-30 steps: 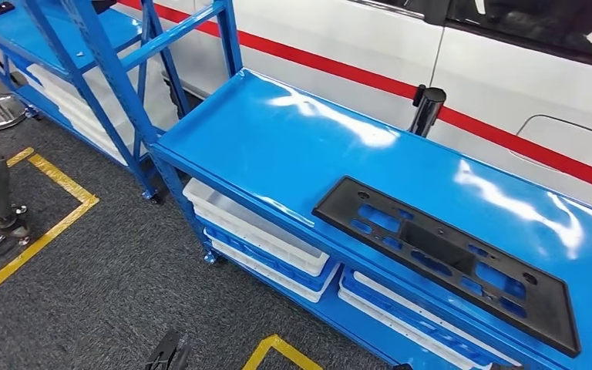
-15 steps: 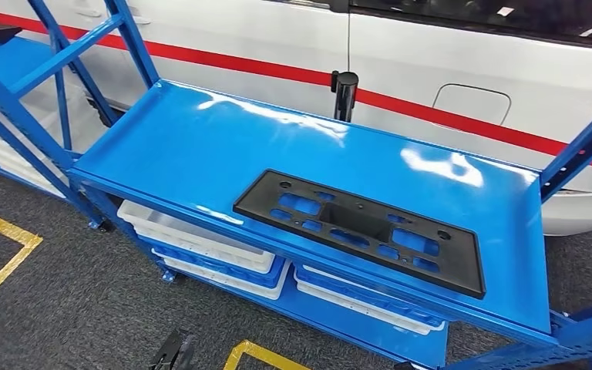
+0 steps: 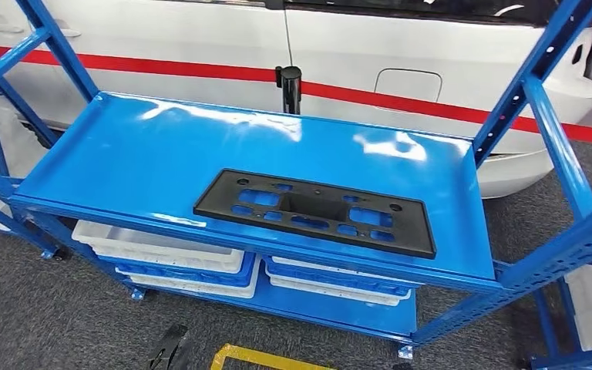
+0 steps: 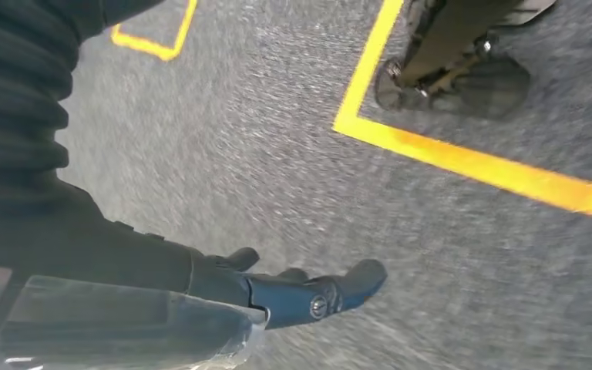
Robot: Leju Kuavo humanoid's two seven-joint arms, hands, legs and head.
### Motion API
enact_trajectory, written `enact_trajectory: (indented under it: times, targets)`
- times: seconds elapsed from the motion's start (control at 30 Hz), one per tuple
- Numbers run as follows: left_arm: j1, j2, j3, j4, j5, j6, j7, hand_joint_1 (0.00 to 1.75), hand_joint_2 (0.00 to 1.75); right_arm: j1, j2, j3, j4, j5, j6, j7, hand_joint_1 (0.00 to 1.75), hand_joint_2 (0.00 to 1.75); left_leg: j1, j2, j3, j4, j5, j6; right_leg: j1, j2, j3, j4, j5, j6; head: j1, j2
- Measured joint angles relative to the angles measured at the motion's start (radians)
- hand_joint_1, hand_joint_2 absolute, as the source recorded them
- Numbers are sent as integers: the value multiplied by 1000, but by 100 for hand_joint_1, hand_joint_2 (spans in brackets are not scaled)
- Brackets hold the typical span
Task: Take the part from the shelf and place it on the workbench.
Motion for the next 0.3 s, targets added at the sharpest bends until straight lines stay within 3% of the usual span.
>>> enact_trajectory:
  times: [0.03, 0.07, 0.1, 0.13, 0.17, 0.23, 0.27, 0.3]
  targets:
    - [0, -1, 0, 0, -2, 0, 0, 0, 0, 1, -1, 0, 0, 0, 0, 0, 0, 175, 7, 13, -3, 6, -2, -11, -11, -13, 36, -63, 23, 20, 0, 0]
    - [-1, 0, 0, 0, -3, 0, 1, 0, 0, 1, 0, 0, 0, 0, 0, 0, 0, 175, 10, 26, -6, 17, -8, -24, -18, -41, 79, -136, 45, 35, 0, 0]
    - [-2, 1, 0, -1, -4, 0, 1, 0, 0, -2, 1, 0, 0, 0, 0, 0, 0, 175, 12, 38, -9, 29, -16, -38, -21, -66, 113, -192, 60, 43, 3, 0]
    - [-4, 3, 0, -2, -5, 0, 1, 0, 0, -4, 2, -1, -1, 0, 1, 1, 0, 175, 12, 49, -10, 41, -25, -51, -21, -83, 133, -227, 69, 40, 4, 0]
    - [-5, 4, 0, -2, -5, 0, 1, 0, 44, -6, 3, -1, -2, 0, 1, 1, 0, 175, 10, 59, -10, 48, -34, -62, -19, -91, 137, -235, 70, 29, 4, 0]
    - [-8, 2, 0, -2, -7, 1, 1, 0, 131, -5, 1, -3, -3, 0, 2, 1, 0, 175, 16, 74, -4, 52, -44, -74, -19, -64, 129, -229, 73, 3, 1, 0]
    - [-8, 1, 0, -2, -8, 2, 1, 0, 175, -2, 2, -5, -3, 2, 0, 3, 0, 175, 21, 61, -5, 61, -55, -79, -20, -52, 127, -229, 77, -5, -1, 0]
    - [-9, 1, 0, -2, -8, 3, 1, 0, 175, -1, 3, -6, -3, 2, 0, 3, 0, 175, 24, 57, -5, 64, -59, -81, -21, -45, 126, -229, 79, -9, -1, 0]
